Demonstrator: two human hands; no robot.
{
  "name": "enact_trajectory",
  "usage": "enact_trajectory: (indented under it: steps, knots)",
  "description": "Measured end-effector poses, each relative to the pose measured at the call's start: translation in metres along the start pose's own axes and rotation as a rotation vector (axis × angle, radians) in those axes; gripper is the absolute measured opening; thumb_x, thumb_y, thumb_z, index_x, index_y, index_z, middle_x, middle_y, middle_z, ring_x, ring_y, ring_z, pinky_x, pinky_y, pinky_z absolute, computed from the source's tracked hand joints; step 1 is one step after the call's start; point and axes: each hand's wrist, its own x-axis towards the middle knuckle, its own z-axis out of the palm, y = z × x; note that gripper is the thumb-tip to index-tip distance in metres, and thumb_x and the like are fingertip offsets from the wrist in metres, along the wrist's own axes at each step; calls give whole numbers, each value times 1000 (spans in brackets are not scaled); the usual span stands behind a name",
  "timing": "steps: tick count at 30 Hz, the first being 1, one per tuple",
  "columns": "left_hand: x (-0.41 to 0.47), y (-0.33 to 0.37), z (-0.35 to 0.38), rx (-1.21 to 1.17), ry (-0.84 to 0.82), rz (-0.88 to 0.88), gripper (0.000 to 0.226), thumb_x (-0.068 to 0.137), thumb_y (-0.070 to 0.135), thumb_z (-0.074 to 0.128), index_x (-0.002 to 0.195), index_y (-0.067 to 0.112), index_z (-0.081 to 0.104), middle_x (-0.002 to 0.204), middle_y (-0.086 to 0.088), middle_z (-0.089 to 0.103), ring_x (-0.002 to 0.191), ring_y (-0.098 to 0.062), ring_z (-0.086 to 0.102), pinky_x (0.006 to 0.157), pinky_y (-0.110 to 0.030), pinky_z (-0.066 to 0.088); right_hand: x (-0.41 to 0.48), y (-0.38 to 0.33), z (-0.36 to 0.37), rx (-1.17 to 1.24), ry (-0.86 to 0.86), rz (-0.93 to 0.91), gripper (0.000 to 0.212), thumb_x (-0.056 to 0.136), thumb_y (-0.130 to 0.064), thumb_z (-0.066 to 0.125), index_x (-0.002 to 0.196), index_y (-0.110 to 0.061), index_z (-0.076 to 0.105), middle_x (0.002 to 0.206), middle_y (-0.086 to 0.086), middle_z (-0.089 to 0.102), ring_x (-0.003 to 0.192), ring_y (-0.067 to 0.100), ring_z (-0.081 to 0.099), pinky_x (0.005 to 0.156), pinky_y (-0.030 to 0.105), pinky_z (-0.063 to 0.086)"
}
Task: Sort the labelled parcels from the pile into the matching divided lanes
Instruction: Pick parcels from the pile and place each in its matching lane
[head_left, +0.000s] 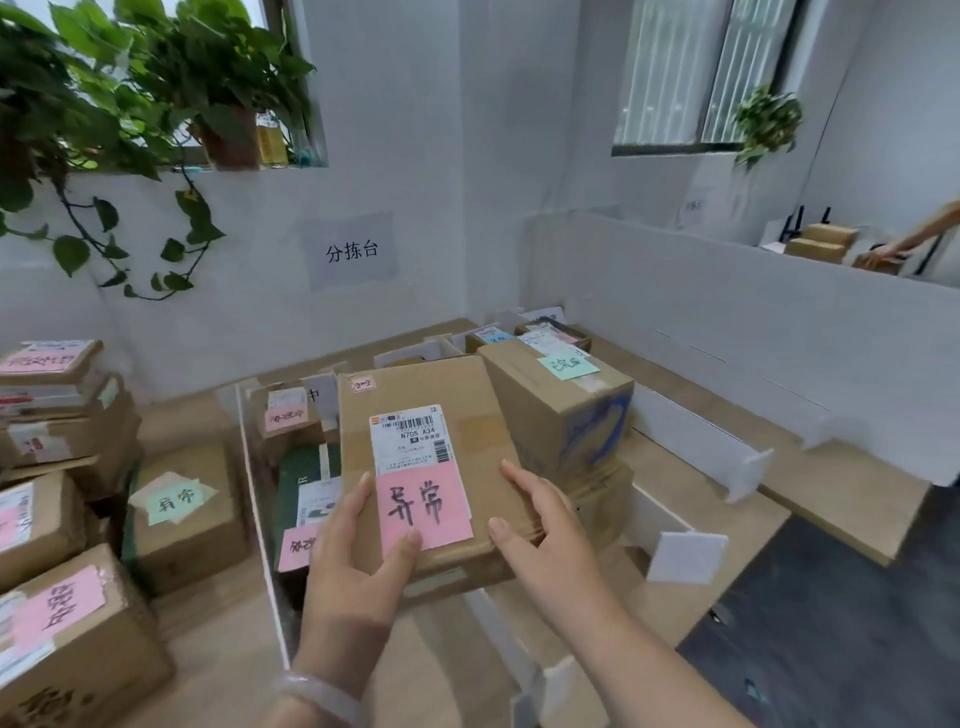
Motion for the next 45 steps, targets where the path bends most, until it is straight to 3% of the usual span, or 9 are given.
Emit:
enact_trajectory:
  steps: [4, 6, 11, 17, 20, 25, 29, 40, 45]
  knots:
    - [-34, 9, 10, 41, 13, 6, 62, 82, 20, 78, 121, 58, 48, 139, 9, 49, 130, -12, 46, 114, -43, 35, -32, 5, -19, 27, 8, 0, 52, 90, -23, 65, 121, -58, 43, 136, -23, 39, 124, -12, 37, 104, 16, 35]
    - [-45, 21, 16, 48, 9, 20, 62, 82, 23, 77, 119, 62, 47, 140, 12, 49, 131, -10, 44, 114, -43, 35, -42, 1, -32, 46, 18, -23, 50, 91, -25, 64, 120, -59, 42, 133, -29, 38, 119, -20, 36, 95, 5, 32]
    - [-61, 74, 48, 62, 20, 175, 64, 84, 27, 75, 121, 68, 44, 144, 13, 45, 137, -8, 38, 116, -44, 32, -43, -14, -85, 119, 96, -107, 49, 91, -25, 62, 118, -61, 45, 135, -30, 39, 127, -11, 37, 107, 20, 33]
    - [-79, 126, 133, 76, 73, 289, 68, 80, 31, 77, 117, 74, 40, 149, 10, 39, 142, -8, 30, 118, -46, 28, -32, -2, -177, 205, 142, -176, 52, 92, -19, 62, 132, -50, 48, 136, -30, 40, 119, -25, 36, 99, 7, 32]
    - [-92, 141, 193, 61, 51, 297, 67, 83, 25, 75, 117, 69, 39, 152, 10, 35, 143, -6, 25, 120, -38, 22, -28, 19, -234, 202, 151, -158, 52, 93, -21, 61, 132, -51, 47, 138, -29, 41, 115, -29, 35, 88, 4, 34]
    - [-103, 152, 282, 79, -1, 289, 66, 76, 47, 68, 122, 76, 32, 153, 14, 30, 144, -8, 23, 117, -38, 25, -21, 55, -314, 186, 174, -137, 52, 94, -21, 59, 132, -53, 46, 138, -28, 42, 119, -23, 33, 97, 18, 31]
    - [-110, 153, 335, 65, -55, 249, 65, 84, 33, 72, 117, 74, 34, 155, 12, 27, 145, -8, 18, 111, -26, 19, -15, 83, -357, 168, 191, -103, 51, 94, -20, 59, 130, -54, 48, 136, -25, 44, 115, -22, 37, 92, 15, 33]
    - [-73, 126, 412, 78, -152, 113, 62, 86, 38, 68, 112, 79, 29, 156, 21, 17, 145, -4, 10, 119, -35, 19, 42, 151, -389, 142, 215, 14, 53, 91, -17, 61, 130, -51, 50, 137, -18, 49, 124, -4, 46, 95, 24, 39]
    - [-27, 104, 435, 109, -152, 92, 57, 75, 53, 59, 110, 82, 25, 154, 15, 25, 145, -11, 19, 118, -42, 26, 82, 162, -384, 125, 209, 48, 52, 91, -19, 62, 129, -52, 50, 136, -19, 48, 121, -10, 45, 103, 29, 39]
